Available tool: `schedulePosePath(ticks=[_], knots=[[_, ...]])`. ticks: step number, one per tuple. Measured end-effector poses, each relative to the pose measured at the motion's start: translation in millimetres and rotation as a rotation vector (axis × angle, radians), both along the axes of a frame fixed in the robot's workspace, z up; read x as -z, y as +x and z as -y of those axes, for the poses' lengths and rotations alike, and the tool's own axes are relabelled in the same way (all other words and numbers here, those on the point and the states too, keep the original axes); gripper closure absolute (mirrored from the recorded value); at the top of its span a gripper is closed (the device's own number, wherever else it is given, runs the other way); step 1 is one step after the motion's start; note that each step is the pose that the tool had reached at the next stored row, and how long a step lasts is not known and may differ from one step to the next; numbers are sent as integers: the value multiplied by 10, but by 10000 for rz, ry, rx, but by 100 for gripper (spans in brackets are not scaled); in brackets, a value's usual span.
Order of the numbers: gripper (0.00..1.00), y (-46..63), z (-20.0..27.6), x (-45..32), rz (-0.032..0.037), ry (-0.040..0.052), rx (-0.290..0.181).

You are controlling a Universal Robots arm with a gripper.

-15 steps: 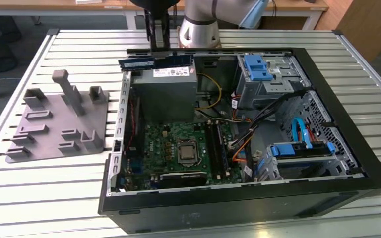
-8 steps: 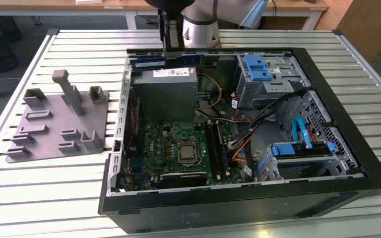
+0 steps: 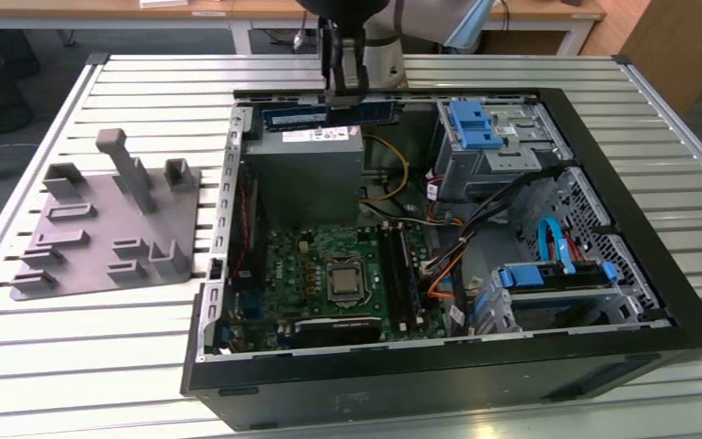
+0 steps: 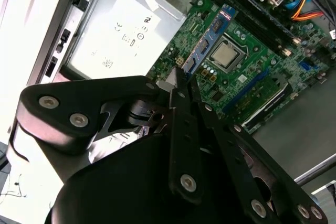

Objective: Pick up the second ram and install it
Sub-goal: 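Pick up the second ram and move it above second insertion slot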

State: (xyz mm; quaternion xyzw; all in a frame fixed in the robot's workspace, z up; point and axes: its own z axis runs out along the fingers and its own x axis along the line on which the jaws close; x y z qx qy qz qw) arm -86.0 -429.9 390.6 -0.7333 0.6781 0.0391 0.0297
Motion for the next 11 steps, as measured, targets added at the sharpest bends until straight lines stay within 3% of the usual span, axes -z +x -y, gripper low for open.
schedulePosePath(ticks=[11], knots=[[86,217,0,9,0,0,0]])
